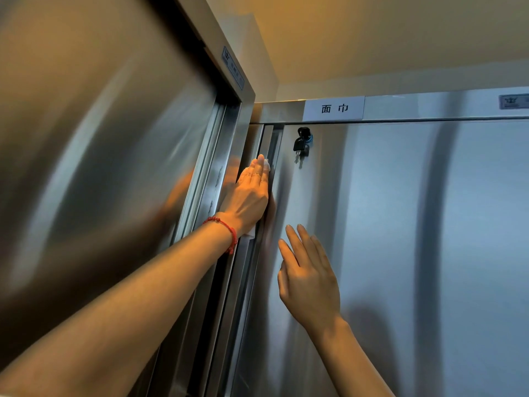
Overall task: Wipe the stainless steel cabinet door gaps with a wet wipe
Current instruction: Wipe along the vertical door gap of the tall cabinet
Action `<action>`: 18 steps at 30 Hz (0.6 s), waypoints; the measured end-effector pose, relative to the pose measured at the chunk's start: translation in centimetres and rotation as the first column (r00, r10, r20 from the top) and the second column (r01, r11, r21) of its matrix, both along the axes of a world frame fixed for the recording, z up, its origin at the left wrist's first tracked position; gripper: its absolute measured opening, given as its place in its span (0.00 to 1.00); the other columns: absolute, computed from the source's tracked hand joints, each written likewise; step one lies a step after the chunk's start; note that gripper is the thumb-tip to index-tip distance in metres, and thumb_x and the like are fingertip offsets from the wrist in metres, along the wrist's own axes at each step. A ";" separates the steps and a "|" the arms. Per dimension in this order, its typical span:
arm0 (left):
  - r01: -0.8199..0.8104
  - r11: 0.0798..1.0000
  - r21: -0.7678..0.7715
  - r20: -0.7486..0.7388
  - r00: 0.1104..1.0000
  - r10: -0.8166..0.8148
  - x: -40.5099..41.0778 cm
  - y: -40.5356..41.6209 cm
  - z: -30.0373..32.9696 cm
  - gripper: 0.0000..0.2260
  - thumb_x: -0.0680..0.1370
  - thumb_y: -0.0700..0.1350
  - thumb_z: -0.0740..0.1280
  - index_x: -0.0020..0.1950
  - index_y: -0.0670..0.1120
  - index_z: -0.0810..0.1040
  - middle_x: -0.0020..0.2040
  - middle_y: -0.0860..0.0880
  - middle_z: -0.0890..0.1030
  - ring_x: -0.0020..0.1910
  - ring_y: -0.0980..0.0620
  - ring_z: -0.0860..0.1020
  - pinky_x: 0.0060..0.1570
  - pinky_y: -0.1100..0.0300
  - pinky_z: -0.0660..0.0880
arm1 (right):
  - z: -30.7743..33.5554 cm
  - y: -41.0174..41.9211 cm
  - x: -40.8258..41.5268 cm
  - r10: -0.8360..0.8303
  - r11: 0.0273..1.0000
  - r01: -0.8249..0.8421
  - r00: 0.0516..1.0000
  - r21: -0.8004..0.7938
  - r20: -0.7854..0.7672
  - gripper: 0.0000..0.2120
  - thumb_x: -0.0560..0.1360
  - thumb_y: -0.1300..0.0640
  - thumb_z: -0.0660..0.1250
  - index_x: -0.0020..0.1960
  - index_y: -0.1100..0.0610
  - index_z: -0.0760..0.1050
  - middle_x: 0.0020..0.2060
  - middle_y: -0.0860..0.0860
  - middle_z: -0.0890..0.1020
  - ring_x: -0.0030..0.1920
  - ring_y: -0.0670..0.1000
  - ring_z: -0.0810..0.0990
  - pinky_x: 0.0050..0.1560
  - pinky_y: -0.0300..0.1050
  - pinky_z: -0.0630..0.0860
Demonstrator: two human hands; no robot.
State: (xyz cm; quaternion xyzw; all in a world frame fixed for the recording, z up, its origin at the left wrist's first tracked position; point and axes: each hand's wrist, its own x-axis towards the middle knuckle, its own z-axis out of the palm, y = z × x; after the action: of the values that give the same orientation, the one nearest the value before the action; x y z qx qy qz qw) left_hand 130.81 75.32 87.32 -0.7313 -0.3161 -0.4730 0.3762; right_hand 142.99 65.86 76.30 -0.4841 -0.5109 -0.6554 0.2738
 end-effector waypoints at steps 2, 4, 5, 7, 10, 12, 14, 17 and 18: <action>0.006 1.000 0.010 0.008 1.000 -0.006 0.1 0.0 0.2 0.23 0.80 0.31 0.42 0.72 0.31 0.38 0.74 0.32 0.41 0.75 0.39 0.42 0.72 0.53 0.39 | 0.0 0.0 0.0 -0.002 1.000 0.002 1.000 -0.001 0.002 0.23 0.65 0.59 0.75 0.59 0.61 0.79 0.61 0.59 0.78 0.65 0.59 0.74 0.67 0.58 0.62; 0.013 1.000 0.005 0.012 1.000 -0.013 0.1 -0.1 0.0 0.22 0.80 0.31 0.43 0.72 0.31 0.37 0.74 0.32 0.41 0.75 0.39 0.42 0.72 0.54 0.38 | 0.0 0.0 0.1 -0.006 1.000 0.006 1.000 0.000 0.001 0.23 0.65 0.59 0.75 0.59 0.61 0.79 0.61 0.59 0.78 0.65 0.59 0.74 0.67 0.58 0.61; 0.013 1.000 0.001 0.012 1.000 -0.013 0.1 -0.1 -0.2 0.22 0.80 0.31 0.42 0.72 0.31 0.37 0.74 0.32 0.41 0.75 0.39 0.42 0.72 0.53 0.38 | 0.0 0.0 0.0 -0.007 1.000 0.007 1.000 0.000 -0.001 0.23 0.65 0.59 0.75 0.59 0.61 0.79 0.61 0.59 0.78 0.65 0.59 0.74 0.67 0.58 0.61; 0.009 1.000 -0.010 0.003 1.000 -0.009 0.1 -0.1 -0.9 0.22 0.80 0.31 0.42 0.72 0.31 0.37 0.74 0.31 0.40 0.75 0.38 0.41 0.73 0.52 0.38 | 0.0 0.0 0.0 -0.006 1.000 0.006 1.000 -0.001 -0.005 0.23 0.65 0.59 0.76 0.59 0.61 0.79 0.61 0.59 0.78 0.65 0.59 0.74 0.66 0.58 0.62; 0.000 1.000 -0.016 -0.013 1.000 0.000 0.1 -0.1 -1.4 0.22 0.80 0.31 0.41 0.72 0.30 0.36 0.74 0.31 0.40 0.74 0.38 0.41 0.73 0.52 0.38 | 0.0 -0.1 -0.1 -0.010 1.000 0.010 1.000 -0.002 -0.004 0.23 0.65 0.58 0.76 0.59 0.61 0.80 0.61 0.59 0.78 0.65 0.59 0.74 0.66 0.59 0.63; 0.018 0.999 -0.040 -0.004 1.000 -0.018 0.1 -0.2 -1.1 0.22 0.80 0.31 0.41 0.72 0.31 0.36 0.74 0.32 0.39 0.74 0.38 0.40 0.71 0.53 0.36 | 0.0 -0.1 -0.1 -0.005 1.000 0.005 1.000 -0.003 -0.006 0.22 0.65 0.58 0.76 0.59 0.61 0.80 0.61 0.59 0.78 0.64 0.59 0.74 0.65 0.58 0.64; 0.031 0.998 -0.049 0.005 1.000 -0.031 0.0 -0.3 -0.7 0.22 0.81 0.32 0.41 0.73 0.32 0.37 0.74 0.33 0.40 0.75 0.39 0.40 0.71 0.54 0.36 | 0.1 -0.1 -0.1 0.001 1.000 -0.001 1.000 -0.004 -0.008 0.22 0.66 0.59 0.75 0.59 0.61 0.80 0.61 0.59 0.78 0.65 0.59 0.74 0.66 0.58 0.63; 0.015 0.999 -0.030 0.010 1.000 -0.014 0.1 -0.2 -0.5 0.21 0.81 0.32 0.41 0.72 0.31 0.37 0.74 0.32 0.40 0.75 0.38 0.41 0.72 0.52 0.38 | 0.0 -0.1 -0.1 -0.004 1.000 0.004 1.000 -0.005 -0.008 0.22 0.66 0.59 0.75 0.59 0.61 0.79 0.61 0.59 0.78 0.65 0.59 0.74 0.66 0.58 0.63; 0.008 1.000 -0.023 0.009 1.000 -0.008 0.1 -0.1 -0.6 0.21 0.81 0.32 0.41 0.72 0.31 0.37 0.74 0.32 0.40 0.75 0.38 0.41 0.73 0.52 0.38 | 0.0 -0.1 -0.1 -0.006 1.000 0.006 1.000 -0.006 -0.007 0.22 0.66 0.59 0.75 0.59 0.61 0.79 0.61 0.59 0.78 0.65 0.59 0.74 0.66 0.58 0.63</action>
State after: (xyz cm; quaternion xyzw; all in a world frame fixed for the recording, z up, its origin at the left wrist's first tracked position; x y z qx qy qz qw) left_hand 130.92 75.18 86.76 -0.7346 -0.3203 -0.4742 0.3645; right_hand 142.90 65.76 76.33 -0.4886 -0.5104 -0.6531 0.2724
